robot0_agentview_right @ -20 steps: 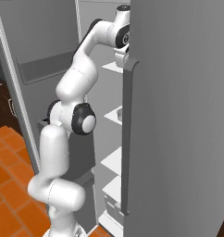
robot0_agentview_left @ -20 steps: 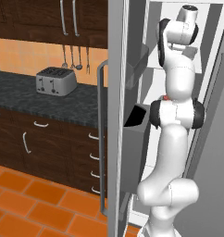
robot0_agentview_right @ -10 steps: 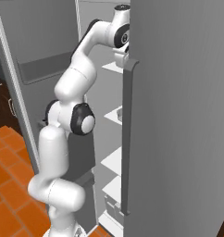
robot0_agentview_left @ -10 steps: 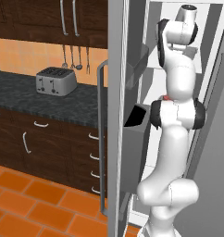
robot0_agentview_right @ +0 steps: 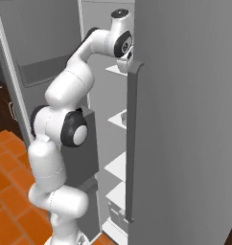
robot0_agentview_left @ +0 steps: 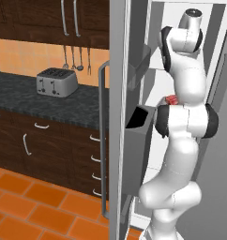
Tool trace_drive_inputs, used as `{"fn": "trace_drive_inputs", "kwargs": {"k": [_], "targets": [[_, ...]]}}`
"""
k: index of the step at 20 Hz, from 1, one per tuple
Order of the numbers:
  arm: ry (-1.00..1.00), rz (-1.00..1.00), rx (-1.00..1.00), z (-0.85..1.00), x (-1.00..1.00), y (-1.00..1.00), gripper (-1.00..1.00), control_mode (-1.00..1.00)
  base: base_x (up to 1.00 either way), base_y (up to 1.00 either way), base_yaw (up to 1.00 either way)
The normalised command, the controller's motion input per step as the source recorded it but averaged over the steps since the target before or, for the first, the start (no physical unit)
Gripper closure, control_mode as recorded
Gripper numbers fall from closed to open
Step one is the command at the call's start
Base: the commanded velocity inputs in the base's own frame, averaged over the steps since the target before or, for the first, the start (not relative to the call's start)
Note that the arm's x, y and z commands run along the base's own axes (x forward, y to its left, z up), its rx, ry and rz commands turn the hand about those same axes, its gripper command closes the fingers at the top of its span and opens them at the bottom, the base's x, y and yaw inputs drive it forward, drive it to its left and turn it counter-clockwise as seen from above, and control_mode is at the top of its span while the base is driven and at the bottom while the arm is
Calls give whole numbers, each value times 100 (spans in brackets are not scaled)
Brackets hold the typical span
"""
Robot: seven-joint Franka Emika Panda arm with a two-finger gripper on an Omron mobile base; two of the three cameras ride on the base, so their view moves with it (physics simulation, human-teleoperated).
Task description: Take the meat container that has the steak and place it on the second highest rack of the freezer. Then take the vegetable container that has the mushroom and carrot and place it on the highest rack of the freezer.
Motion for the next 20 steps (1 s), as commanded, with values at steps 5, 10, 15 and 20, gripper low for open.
{"fn": "trace_drive_inputs", "kwargs": {"k": [5, 10, 15, 20], "targets": [[-14, 0, -3, 17, -22, 0, -100, -100, 0, 0, 0], [-22, 1, -3, 25, -55, 1, -100, -100, 0, 0, 0], [-19, 4, 0, 55, -92, 24, -100, -100, 0, 0, 0], [-4, 4, 0, -5, -100, 39, -100, -100, 0, 0, 0]]}}
